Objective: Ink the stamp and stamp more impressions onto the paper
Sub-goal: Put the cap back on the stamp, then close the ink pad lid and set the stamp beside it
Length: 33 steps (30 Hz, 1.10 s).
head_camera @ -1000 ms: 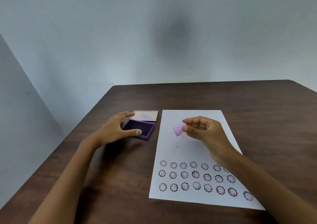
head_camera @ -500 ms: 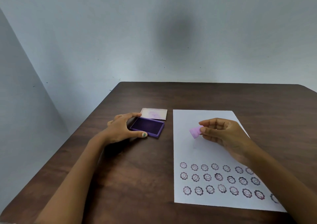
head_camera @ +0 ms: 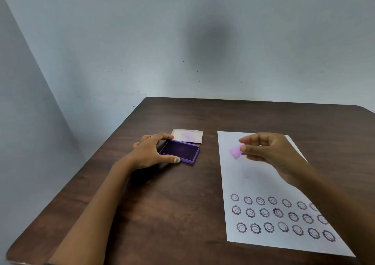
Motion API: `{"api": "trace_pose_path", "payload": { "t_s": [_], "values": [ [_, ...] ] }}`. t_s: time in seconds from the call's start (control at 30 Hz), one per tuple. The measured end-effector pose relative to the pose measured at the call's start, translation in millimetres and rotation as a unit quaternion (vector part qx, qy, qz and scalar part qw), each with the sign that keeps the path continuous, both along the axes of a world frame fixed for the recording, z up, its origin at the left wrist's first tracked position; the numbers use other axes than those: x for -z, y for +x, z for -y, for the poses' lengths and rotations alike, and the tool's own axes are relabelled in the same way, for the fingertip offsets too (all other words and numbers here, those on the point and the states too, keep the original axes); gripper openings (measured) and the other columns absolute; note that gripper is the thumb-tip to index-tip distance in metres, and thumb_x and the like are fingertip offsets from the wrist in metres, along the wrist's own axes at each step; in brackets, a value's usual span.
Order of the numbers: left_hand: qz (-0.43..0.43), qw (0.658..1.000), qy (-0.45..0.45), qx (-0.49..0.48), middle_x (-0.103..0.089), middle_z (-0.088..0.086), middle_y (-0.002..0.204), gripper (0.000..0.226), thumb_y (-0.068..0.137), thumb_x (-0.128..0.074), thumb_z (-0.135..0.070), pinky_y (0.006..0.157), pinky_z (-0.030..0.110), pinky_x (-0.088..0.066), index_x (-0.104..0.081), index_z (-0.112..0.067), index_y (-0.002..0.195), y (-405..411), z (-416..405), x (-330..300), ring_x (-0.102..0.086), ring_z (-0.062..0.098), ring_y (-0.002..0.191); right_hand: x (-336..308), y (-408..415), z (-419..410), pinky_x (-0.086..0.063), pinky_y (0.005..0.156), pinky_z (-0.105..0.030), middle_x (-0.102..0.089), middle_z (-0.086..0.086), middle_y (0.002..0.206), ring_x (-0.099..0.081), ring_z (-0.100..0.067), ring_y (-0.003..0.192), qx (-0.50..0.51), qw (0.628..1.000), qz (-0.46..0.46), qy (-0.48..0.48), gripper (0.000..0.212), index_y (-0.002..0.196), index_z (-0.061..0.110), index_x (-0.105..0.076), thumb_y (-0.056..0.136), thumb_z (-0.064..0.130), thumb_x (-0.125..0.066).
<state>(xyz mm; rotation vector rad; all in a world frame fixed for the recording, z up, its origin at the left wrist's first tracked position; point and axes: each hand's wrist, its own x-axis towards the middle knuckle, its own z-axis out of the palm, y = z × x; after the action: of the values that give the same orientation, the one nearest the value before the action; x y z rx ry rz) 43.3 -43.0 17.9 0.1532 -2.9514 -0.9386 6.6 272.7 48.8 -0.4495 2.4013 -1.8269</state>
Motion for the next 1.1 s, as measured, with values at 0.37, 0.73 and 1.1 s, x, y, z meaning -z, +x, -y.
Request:
{"api": "trace_pose_path", "payload": {
  "t_s": [0.37, 0.73, 1.1],
  "values": [
    [-0.020, 1.000, -0.001, -0.001, -0.045, -0.012, 0.119, 0.076, 0.061, -0.076, -0.059, 0.101, 0.036, -0.020, -0.044, -0.043, 0.129, 3, -1, -3, -0.028, 0.018, 0.131, 4, -24, 68, -0.037, 0.058, -0.007, -0.071, -0.009, 0.099, -0.056, -0.009, 0.077, -0.026, 0.946, -0.213, 0.241, 0.021, 0.098, 0.007, -0.070, 0.080, 0.017, -0.070],
    [-0.015, 1.000, -0.023, 0.005, -0.050, -0.012, 0.131, 0.078, 0.061, -0.073, -0.064, 0.099, 0.039, -0.020, -0.044, -0.042, 0.131, -1, 2, 1, -0.029, 0.016, 0.129, 14, -33, 73, -0.043, 0.069, -0.020, -0.069, -0.005, 0.107, -0.058, -0.012, 0.085, -0.044, 0.929, -0.227, 0.288, 0.033, 0.107, 0.015, -0.065, 0.078, 0.030, -0.072],
    [-0.005, 0.999, -0.032, 0.009, -0.049, -0.014, 0.122, 0.073, 0.061, -0.073, -0.064, 0.096, 0.037, -0.021, -0.045, -0.040, 0.124, -4, 4, 1, -0.032, 0.013, 0.124, -13, -63, 111, -0.043, 0.070, -0.023, -0.070, -0.011, 0.103, -0.058, -0.014, 0.081, -0.086, 0.928, -0.204, 0.300, 0.020, 0.099, 0.005, -0.068, 0.087, 0.019, -0.059]
  ]
}}
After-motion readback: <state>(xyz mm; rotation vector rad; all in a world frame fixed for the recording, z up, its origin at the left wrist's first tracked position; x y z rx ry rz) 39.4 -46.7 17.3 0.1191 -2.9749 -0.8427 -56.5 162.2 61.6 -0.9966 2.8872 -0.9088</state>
